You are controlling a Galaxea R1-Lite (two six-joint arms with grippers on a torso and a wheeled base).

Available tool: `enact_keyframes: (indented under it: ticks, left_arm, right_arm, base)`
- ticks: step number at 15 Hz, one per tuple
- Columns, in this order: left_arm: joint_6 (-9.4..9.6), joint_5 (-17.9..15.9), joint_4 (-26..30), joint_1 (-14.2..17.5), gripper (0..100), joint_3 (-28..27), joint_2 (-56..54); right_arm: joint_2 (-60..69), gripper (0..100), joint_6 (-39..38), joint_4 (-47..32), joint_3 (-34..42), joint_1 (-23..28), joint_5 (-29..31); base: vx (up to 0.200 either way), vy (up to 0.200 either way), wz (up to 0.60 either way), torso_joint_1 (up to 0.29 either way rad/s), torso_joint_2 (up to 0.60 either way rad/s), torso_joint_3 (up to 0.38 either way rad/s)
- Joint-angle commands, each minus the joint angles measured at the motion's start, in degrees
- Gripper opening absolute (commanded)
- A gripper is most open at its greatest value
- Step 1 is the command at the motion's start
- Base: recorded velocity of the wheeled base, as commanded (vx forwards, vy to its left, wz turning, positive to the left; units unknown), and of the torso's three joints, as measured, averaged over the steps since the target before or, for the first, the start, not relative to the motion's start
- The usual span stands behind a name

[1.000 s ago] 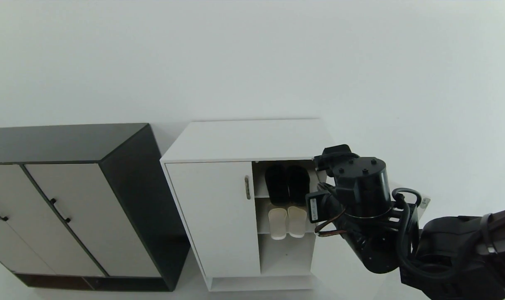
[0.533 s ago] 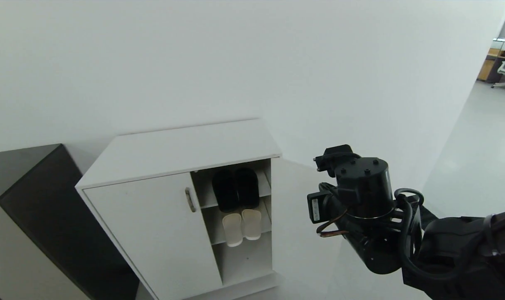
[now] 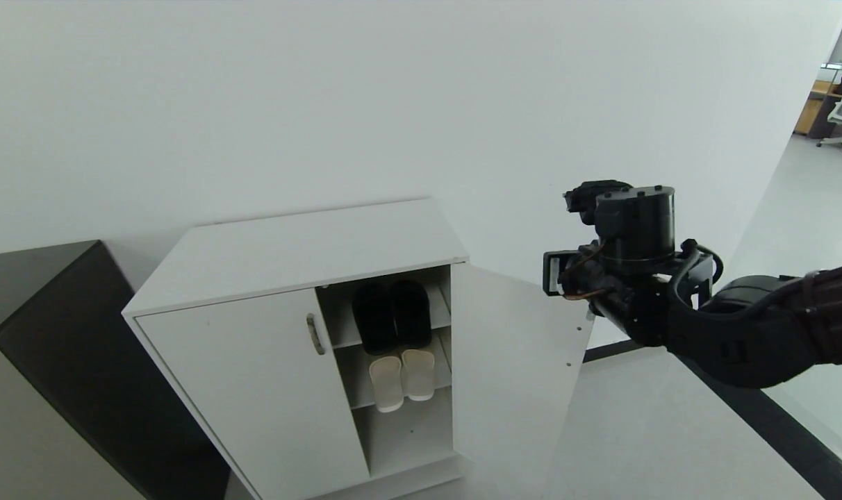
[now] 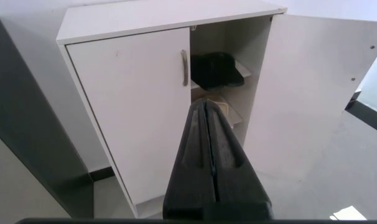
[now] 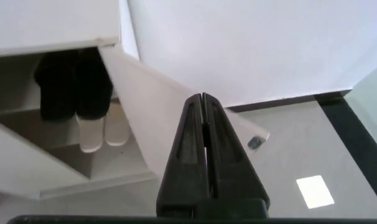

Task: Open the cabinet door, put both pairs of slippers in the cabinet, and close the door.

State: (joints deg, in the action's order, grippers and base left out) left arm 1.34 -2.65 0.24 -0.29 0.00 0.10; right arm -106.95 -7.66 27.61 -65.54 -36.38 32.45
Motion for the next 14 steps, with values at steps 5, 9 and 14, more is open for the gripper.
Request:
enact_keyframes:
  ticks: [5, 9, 14]
  left_arm:
    - [-0.02, 0.0, 0.0, 0.0, 0, 0.0, 0.0]
    - [-0.02, 0.0, 0.0, 0.0, 0, 0.0, 0.0]
    - [-0.02, 0.0, 0.0, 0.0, 0, 0.0, 0.0]
  right_arm:
    - [-7.4, 0, -2.1, -0.3, -7.5, 7.0, -5.1]
    - [-12.8, 0, -4.6, -3.7, -14.0, 9.6, -5.6]
    - [-17.7, 0, -5.4, -4.5, -17.7, 12.8, -6.3]
  base:
    - [-0.12, 0.0, 0.0, 0.004, 0.0, -0.002]
    - [0.0, 0.0, 0.0, 0.0, 0.0, 0.0]
    - [0.0, 0.0, 0.0, 0.0, 0.0, 0.0]
